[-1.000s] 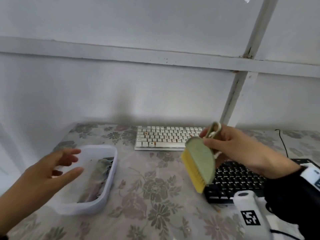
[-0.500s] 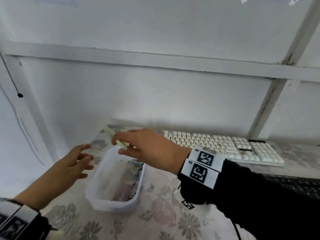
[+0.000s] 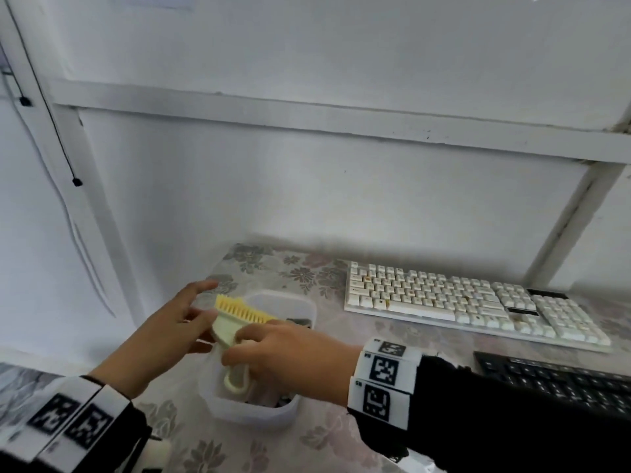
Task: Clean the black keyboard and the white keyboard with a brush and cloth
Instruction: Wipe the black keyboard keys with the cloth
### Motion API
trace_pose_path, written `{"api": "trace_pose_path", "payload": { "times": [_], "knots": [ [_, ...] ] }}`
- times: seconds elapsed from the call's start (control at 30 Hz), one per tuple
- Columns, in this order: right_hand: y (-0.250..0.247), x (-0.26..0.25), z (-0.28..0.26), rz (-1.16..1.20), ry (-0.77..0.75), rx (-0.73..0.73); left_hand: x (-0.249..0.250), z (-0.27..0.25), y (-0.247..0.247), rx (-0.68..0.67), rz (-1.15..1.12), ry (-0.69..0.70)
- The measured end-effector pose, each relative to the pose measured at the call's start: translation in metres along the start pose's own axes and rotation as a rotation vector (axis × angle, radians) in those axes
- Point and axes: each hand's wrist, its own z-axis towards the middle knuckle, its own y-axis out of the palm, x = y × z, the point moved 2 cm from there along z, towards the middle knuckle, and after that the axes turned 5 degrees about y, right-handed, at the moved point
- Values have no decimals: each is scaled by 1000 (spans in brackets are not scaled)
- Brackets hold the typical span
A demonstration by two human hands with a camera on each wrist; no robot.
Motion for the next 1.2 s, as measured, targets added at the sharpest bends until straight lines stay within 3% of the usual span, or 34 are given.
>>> {"api": "trace_pose_path", "payload": {
  "times": [0.13, 0.27, 0.5, 0.73, 0.9, 1.07, 1.2],
  "knots": [
    [-12, 18, 1, 261, 183, -49, -7, 3, -1, -3, 54, 9],
    [-14, 41, 6, 62, 432, -122, -8, 5, -1, 26, 61, 37],
    [8, 42, 13, -303, 557, -312, -5, 6, -4, 70, 70, 75],
    [10, 42, 26, -181, 751, -483, -7, 7, -4, 44, 145, 89],
    [-9, 38, 26, -52, 808, -286, -5, 9, -6, 22, 203, 82],
    [-58, 44, 5, 177, 678, 2, -4, 12, -1, -8, 227, 71],
    [-80, 66, -31, 348, 754, 215, -6, 15, 5, -55, 324, 84]
  ]
}}
